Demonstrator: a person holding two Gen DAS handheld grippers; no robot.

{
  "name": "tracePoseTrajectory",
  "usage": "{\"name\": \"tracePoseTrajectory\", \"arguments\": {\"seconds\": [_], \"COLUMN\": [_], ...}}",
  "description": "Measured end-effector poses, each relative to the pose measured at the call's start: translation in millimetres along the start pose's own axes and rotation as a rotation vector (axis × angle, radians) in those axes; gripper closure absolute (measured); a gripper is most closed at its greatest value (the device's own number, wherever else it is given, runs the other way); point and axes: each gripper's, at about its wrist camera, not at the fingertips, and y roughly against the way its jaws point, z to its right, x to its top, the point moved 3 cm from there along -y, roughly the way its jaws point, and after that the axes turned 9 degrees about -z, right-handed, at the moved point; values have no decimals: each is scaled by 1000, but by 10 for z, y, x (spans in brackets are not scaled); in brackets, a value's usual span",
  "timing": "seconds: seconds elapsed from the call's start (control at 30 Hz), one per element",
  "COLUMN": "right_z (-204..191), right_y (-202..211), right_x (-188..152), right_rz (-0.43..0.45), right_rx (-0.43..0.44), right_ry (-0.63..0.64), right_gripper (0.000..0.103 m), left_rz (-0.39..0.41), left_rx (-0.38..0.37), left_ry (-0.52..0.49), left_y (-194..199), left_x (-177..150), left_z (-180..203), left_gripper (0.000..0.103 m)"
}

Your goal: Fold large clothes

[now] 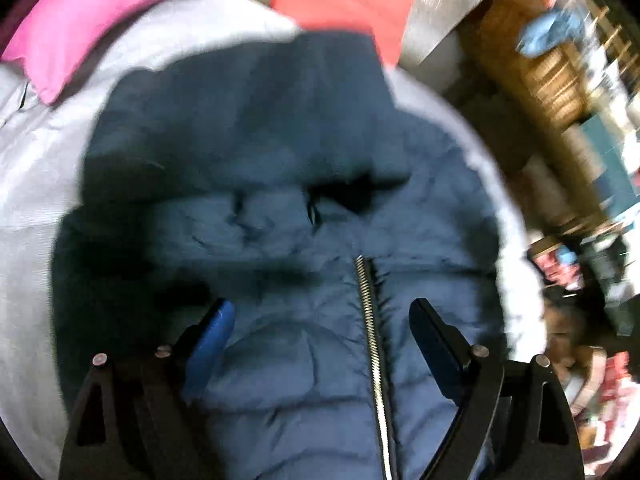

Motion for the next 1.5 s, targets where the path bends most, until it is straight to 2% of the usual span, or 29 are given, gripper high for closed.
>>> {"name": "tracePoseTrajectory", "arguments": {"seconds": [0.1, 0.2, 0.3, 0.43, 0.5, 0.57, 0.63, 0.7, 0.77, 0.83, 0.9, 1.0, 1.1, 1.17, 1.2, 1.27, 1.3, 1.33, 1.4, 1.47, 1.5], "right_z": [-53, -122, -200, -271, -273, -262, -237, -212, -182, -145, -92, 57, 205, 299, 321, 355, 362, 358, 337, 306, 281], "right_y": [12, -20, -89, -168, -201, -217, -229, -227, -205, -160, -103, -2, 90, 178, 211, 274, 291, 294, 295, 276, 261], "right_x": [-24, -71, -134, -184, -190, -181, -173, -165, -157, -138, -104, -39, 26, 75, 92, 119, 126, 128, 106, 90, 80], "right_rz": [11, 6, -10, -23, -29, -33, -38, -39, -38, -31, -20, -7, 1, 15, 20, 32, 33, 31, 25, 17, 12], "right_rx": [-11, -8, -11, -21, -21, -21, -20, -23, -25, -29, -35, -42, -44, -33, -29, -25, -23, -24, -24, -16, -14], "right_ry": [25, 46, 71, 97, 95, 88, 80, 76, 75, 77, 76, 55, 26, -1, -7, -12, -9, -4, 7, 15, 23], "right_gripper": [22, 22, 22, 22, 22, 22, 22, 22, 22, 22, 22, 22, 22, 22, 22, 22, 22, 22, 22, 22, 22], "left_rz": [125, 267, 305, 269, 267, 274, 270, 255, 240, 249, 246, 172, 74, 12, 11, 83, 144, 190, 311, 382, 387], "left_rx": [-9, -14, -52, -166, -188, -201, -206, -193, -209, -237, -232, -246, -200, -178, -166, -147, -124, -98, -7, 42, 68], "left_ry": [44, 180, 297, 303, 293, 285, 262, 245, 242, 207, 139, 2, -145, -201, -227, -263, -263, -244, -145, -6, 94], "left_y": [437, 781, 762, 450, 331, 238, 134, 64, -6, -34, -92, -362, -692, -800, -766, -515, -294, -140, 184, 377, 413], "left_x": [43, 88, 168, 330, 420, 363, 422, 473, 509, 558, 578, 526, 350, 268, 239, 236, 263, 281, 377, 433, 465], "left_z": [-272, -735, -1012, -931, -871, -848, -795, -721, -653, -467, -176, 431, 1008, 1228, 1306, 1344, 1282, 1182, 819, 402, 117], "left_gripper": [14, 14, 14, 15, 15, 18, 33, 43, 48, 48, 48, 48, 48, 48, 48, 45, 40, 28, 14, 12, 12]}}
